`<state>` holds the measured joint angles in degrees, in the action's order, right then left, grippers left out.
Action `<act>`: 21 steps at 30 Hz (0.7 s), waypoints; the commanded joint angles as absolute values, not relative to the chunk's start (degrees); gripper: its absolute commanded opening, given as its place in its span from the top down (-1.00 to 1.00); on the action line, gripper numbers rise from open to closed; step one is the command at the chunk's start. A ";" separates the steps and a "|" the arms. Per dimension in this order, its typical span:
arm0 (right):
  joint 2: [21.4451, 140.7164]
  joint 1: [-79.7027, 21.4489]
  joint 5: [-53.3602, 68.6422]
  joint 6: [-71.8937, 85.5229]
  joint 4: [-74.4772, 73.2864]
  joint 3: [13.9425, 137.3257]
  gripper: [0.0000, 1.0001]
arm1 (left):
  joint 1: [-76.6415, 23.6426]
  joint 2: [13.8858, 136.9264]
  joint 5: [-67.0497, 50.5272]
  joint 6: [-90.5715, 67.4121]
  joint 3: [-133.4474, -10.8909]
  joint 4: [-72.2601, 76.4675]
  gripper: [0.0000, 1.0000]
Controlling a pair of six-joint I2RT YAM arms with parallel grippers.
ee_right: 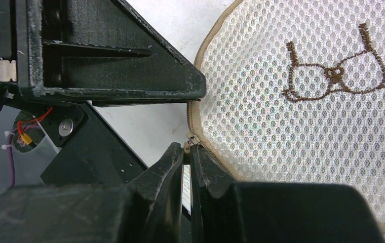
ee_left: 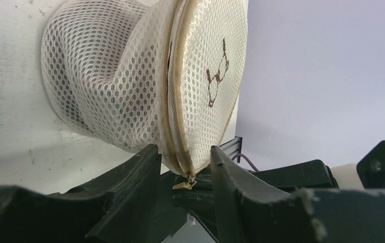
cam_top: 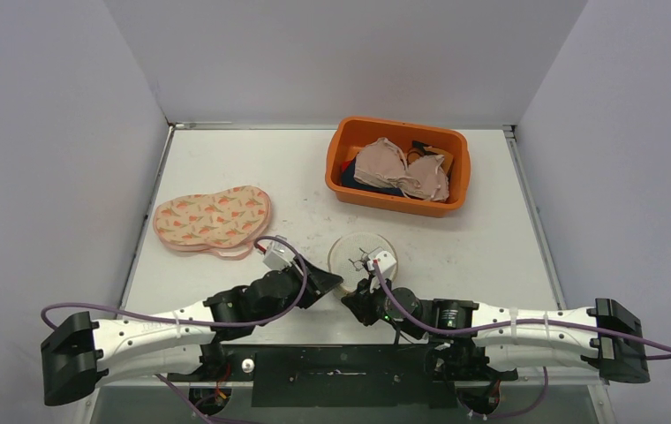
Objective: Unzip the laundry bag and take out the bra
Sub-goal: Unzip the laundry bag at the center of the board.
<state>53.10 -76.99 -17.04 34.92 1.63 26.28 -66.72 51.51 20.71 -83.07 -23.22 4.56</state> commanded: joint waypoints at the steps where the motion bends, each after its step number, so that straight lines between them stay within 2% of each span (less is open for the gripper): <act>1: 52.67 -77.51 -16.44 34.19 5.00 28.33 0.89 | -67.06 52.46 22.69 -83.97 -22.97 9.36 0.27; 9: 52.85 -77.53 -16.56 34.28 4.83 28.48 0.89 | -66.98 54.87 22.73 -83.42 -23.47 10.33 0.56; 15: 51.16 -77.56 -17.42 34.66 2.76 28.10 0.89 | -66.14 53.01 23.47 -82.92 -23.13 8.84 1.00; 21: 48.74 -77.53 -18.30 35.63 0.76 26.94 0.89 | -65.10 51.58 23.03 -82.73 -22.51 8.13 1.00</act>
<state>50.89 -76.99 -16.99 35.11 1.48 26.28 -66.22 52.95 21.39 -83.50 -23.00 6.90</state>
